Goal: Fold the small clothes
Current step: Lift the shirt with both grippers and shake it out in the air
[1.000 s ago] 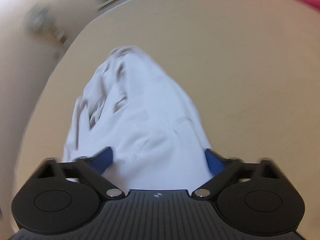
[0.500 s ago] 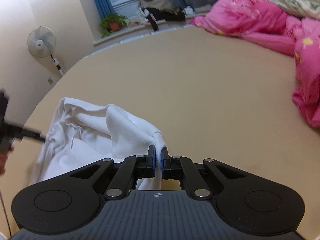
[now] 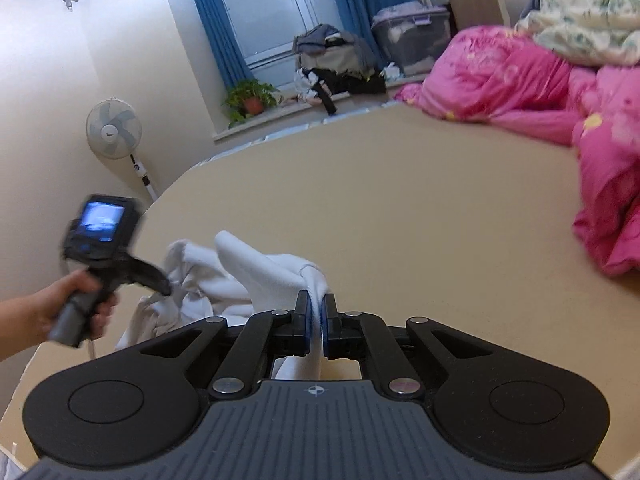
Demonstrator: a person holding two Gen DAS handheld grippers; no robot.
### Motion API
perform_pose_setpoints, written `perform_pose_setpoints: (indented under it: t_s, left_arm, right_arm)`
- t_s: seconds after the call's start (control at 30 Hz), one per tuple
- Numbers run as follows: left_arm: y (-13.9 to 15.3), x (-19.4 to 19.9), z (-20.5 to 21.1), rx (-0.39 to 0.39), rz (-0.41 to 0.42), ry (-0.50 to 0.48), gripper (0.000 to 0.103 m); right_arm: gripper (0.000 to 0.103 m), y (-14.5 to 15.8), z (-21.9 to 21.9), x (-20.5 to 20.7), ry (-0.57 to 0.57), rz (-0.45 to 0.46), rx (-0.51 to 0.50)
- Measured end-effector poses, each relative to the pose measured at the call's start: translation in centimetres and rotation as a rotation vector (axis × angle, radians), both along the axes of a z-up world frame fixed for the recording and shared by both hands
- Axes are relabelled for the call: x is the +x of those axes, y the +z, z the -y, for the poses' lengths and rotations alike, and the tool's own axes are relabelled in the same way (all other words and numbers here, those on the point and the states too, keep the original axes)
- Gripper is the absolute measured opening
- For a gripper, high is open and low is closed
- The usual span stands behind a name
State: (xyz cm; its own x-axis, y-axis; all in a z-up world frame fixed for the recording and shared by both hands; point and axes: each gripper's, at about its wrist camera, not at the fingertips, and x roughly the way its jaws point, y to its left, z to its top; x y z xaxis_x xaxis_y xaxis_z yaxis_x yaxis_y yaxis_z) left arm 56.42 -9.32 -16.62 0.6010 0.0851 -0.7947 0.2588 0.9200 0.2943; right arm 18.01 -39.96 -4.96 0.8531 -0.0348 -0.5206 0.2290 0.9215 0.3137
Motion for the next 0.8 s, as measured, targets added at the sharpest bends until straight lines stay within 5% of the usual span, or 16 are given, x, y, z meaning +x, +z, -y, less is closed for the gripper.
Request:
perform_pose_setpoints:
  t_s: [0.27,0.4,0.5,0.8]
  left_arm:
    - [15.1,-13.3,-11.2,-0.247,0.258,0.099,0.008]
    - [20.1,-20.8,-13.2,-0.247,0.370,0.113,0.008]
    - [25.7,-26.8,-14.9,-0.322,0.457,0.135,0.007]
    - [42.2,-48.0,-18.5,-0.466,0.862,0.091,0.007]
  right_arm:
    - [0.004,9.8,-0.2,-6.5,-0.002,0.228,-0.064]
    - [0.004,15.0,-2.0,-10.3,0.024,0.352,-0.131]
    - [0.004,18.2,-2.8,-13.4,0.019,0.422,-0.131]
    - [0.004,28.6,-3.9,-25.7,0.016,0.730,-0.255]
